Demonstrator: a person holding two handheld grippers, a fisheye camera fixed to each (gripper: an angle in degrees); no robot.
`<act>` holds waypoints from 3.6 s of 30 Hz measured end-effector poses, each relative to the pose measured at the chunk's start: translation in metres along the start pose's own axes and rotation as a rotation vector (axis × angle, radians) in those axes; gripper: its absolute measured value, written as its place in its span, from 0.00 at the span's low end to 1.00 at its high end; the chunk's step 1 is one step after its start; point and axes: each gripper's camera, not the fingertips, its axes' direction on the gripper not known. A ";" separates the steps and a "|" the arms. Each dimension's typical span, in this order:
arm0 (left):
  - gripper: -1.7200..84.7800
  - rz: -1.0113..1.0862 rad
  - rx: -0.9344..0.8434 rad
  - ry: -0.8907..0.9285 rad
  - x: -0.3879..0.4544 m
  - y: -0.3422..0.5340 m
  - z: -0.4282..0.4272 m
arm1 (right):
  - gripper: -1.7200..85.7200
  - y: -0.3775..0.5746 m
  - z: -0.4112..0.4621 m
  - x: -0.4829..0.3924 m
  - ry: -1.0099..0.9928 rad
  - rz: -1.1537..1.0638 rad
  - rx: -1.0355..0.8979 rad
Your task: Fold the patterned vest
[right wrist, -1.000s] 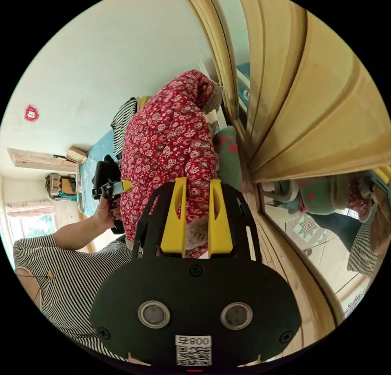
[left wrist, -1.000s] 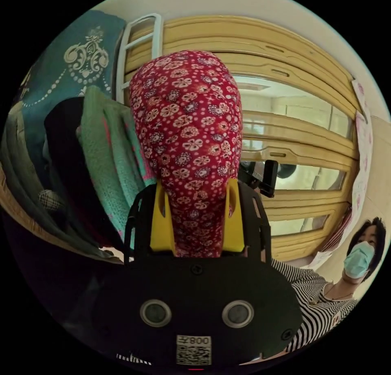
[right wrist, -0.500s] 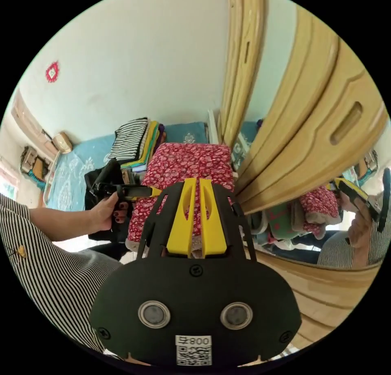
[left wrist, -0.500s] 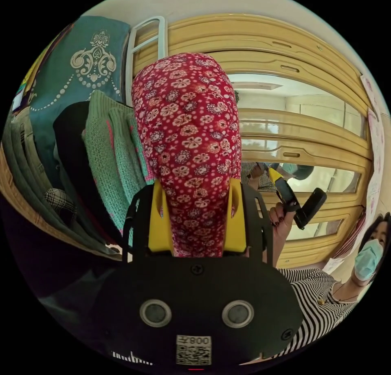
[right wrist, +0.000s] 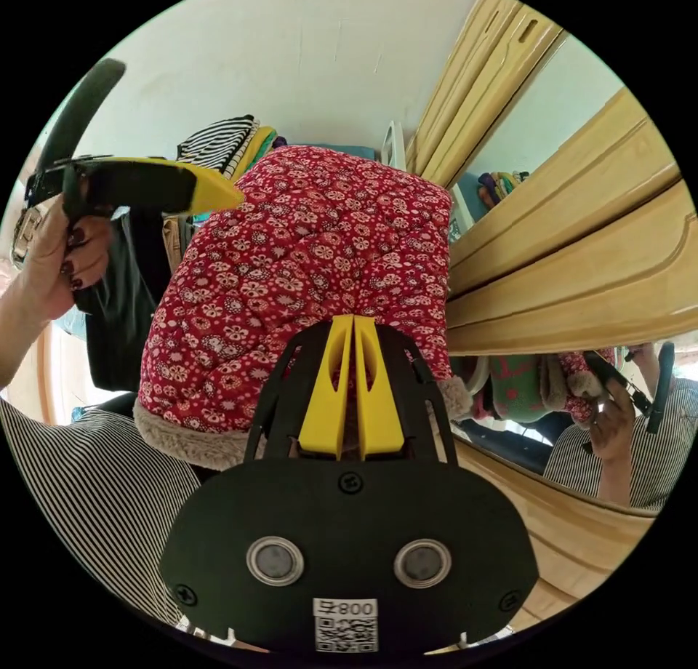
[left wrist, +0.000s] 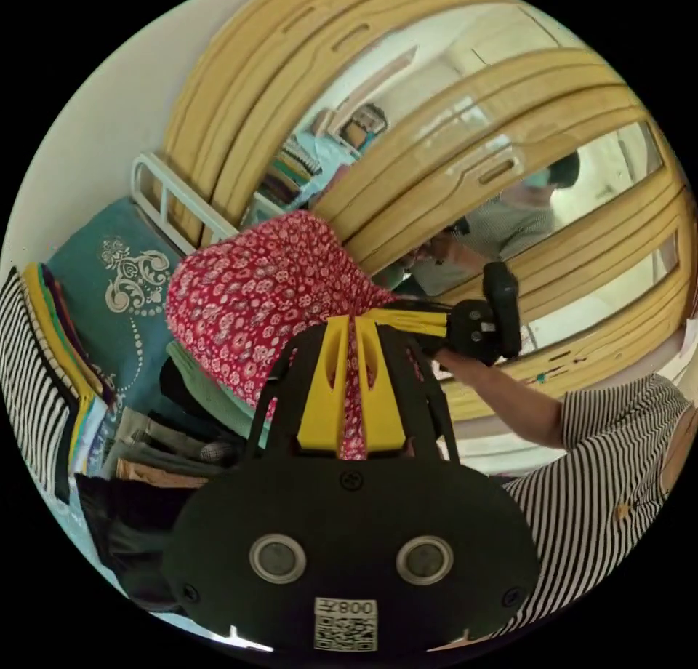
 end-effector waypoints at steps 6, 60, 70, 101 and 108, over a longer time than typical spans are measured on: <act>0.03 0.129 -0.230 -0.280 0.038 0.016 0.102 | 0.02 0.021 0.026 0.018 -0.062 0.054 -0.022; 0.02 0.407 -0.036 -0.246 0.238 0.306 -0.087 | 0.02 0.068 -0.010 -0.022 -0.187 0.375 0.167; 0.03 0.298 0.098 -0.077 0.177 0.448 -0.284 | 0.02 0.047 -0.049 -0.081 -0.141 0.482 0.221; 0.08 -0.119 0.254 -0.001 0.026 0.614 -0.715 | 0.06 -0.290 -0.069 -0.322 -0.758 0.051 0.310; 0.09 -0.205 0.288 0.019 -0.008 0.597 -0.766 | 0.09 -0.404 -0.051 -0.354 -0.811 -0.046 0.238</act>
